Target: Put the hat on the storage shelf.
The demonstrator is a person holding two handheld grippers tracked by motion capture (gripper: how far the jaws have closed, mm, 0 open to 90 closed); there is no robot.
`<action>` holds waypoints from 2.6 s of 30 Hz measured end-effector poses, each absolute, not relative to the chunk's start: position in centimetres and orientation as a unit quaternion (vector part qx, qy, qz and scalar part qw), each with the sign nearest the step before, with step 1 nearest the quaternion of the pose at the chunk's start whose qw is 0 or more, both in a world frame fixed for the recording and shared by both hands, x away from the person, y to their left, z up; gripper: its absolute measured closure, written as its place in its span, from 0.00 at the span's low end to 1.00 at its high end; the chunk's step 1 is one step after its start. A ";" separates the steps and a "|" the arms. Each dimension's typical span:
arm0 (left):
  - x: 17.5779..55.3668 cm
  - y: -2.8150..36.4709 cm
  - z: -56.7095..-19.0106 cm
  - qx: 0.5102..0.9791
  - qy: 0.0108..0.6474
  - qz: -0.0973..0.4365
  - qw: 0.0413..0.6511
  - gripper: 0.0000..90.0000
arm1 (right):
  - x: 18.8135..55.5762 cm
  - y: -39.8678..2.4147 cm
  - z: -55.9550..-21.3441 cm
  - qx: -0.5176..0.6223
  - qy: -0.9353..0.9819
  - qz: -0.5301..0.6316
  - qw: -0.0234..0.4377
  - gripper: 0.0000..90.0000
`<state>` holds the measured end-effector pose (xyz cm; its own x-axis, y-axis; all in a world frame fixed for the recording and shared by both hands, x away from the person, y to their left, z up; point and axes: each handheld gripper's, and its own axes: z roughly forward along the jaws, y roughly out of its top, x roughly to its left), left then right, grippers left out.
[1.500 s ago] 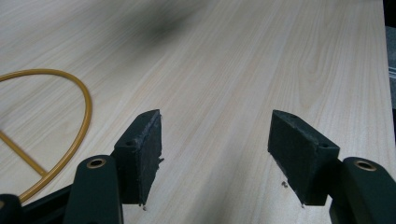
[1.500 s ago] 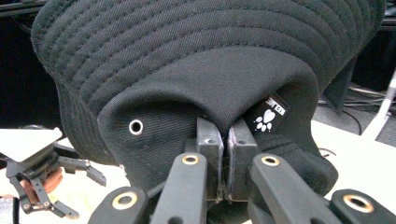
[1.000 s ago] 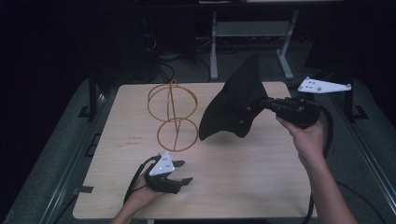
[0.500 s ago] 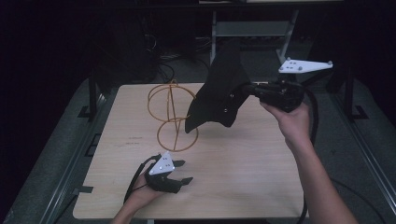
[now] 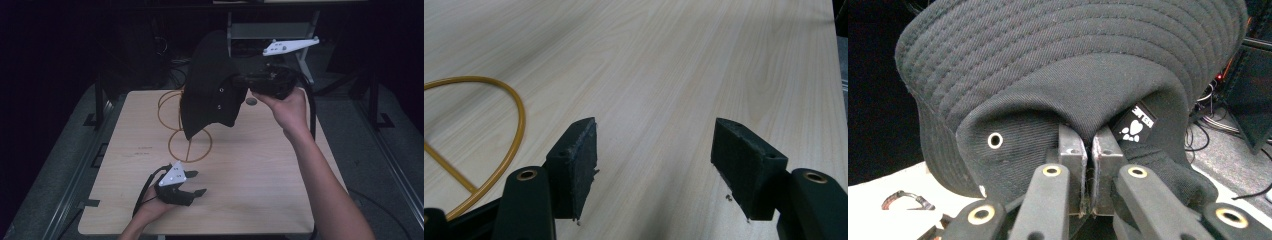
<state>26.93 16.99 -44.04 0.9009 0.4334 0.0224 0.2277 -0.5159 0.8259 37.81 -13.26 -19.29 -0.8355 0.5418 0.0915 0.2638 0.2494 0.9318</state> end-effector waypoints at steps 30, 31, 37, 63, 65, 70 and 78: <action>27.0 16.5 -44.0 0.865 0.181 0.111 0.454 0.38 | 43.1 -2.6 -19.6 0.257 0.793 0.548 0.073 0.96; 27.0 16.5 -44.0 0.866 0.180 0.111 0.453 0.38 | 43.2 -2.2 -19.8 0.258 0.795 0.544 0.070 0.96; 26.9 16.2 -44.2 0.872 0.173 0.111 0.443 0.38 | 43.6 0.6 -20.5 0.250 0.808 0.529 0.069 0.95; 26.5 16.0 -44.3 0.871 0.170 0.114 0.446 0.37 | 43.4 -0.2 -24.2 0.244 0.810 0.531 0.053 0.51; 26.5 16.0 -44.2 0.871 0.170 0.115 0.446 0.37 | 43.2 -0.9 -24.3 0.245 0.810 0.529 0.054 0.49; 26.5 16.2 -44.2 0.869 0.175 0.116 0.449 0.36 | 42.7 -3.1 -24.6 0.250 0.808 0.530 0.061 0.46; 26.7 16.4 -44.3 0.866 0.181 0.123 0.450 0.34 | 42.6 -5.4 -25.2 0.262 0.802 0.534 0.061 0.43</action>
